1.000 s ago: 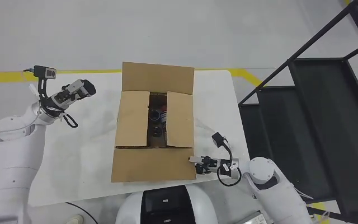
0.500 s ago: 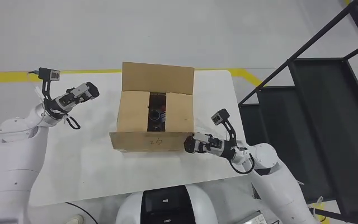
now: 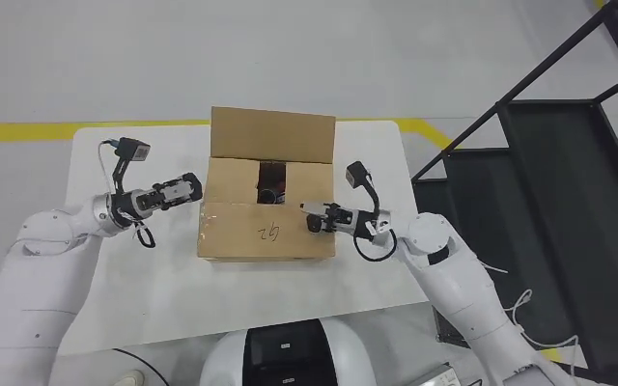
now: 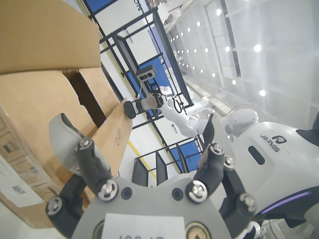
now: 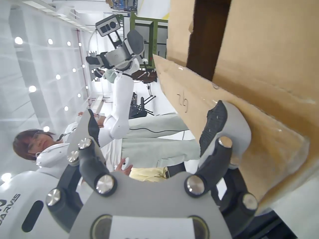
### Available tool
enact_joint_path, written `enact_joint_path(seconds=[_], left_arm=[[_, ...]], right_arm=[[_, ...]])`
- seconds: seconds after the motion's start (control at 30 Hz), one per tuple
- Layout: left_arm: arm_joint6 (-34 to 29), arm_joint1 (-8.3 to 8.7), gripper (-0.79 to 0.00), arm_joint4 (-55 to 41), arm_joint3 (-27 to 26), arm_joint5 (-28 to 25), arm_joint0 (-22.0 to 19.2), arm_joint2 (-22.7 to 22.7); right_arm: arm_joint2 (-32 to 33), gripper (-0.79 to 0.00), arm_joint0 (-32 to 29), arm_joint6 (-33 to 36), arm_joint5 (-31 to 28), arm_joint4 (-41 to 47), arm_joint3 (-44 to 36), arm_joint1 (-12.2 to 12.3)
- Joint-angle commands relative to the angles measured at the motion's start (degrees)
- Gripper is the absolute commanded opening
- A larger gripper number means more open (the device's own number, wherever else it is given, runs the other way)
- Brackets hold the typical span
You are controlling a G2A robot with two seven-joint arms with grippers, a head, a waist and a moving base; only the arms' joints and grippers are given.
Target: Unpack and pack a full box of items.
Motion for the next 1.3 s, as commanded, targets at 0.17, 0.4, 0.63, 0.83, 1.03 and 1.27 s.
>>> enact_joint_path(seconds=[0.17, 0.4, 0.63, 0.83, 1.03, 1.27], left_arm=[[-2.8, 0.32, 0.000, 3.8, 0.9, 2.8, -1.1, 4.6], [-3.7, 0.43, 0.000, 5.3, 2.8, 3.7, -2.0, 6.4], [-2.7, 0.66, 0.000, 5.6, 1.3, 4.4, -0.6, 6.0], [-1.4, 0.74, 0.000, 6.6, -1.2, 5.6, 0.5, 6.1], [0.6, 0.93, 0.000, 6.9, -2.9, 6.6, 1.5, 5.2], [2.9, 0.97, 0.000, 7.7, -3.3, 7.2, 2.1, 4.8]], right_arm=[[0.8, 0.000, 3.1, 0.4, -2.9, 3.0, 0.5, -0.2], [3.6, 0.000, 8.8, -5.2, -10.6, -3.0, 4.7, -0.1], [0.5, 0.000, 18.8, -14.6, -14.0, -15.1, 19.0, -1.1], [-4.3, 0.000, 25.4, -19.4, -14.1, -20.6, 29.8, -2.7], [-8.7, 0.000, 30.2, -14.2, -17.7, -15.8, 37.7, -4.8], [-9.3, 0.000, 33.5, -11.2, -27.2, -10.3, 42.8, -5.8]])
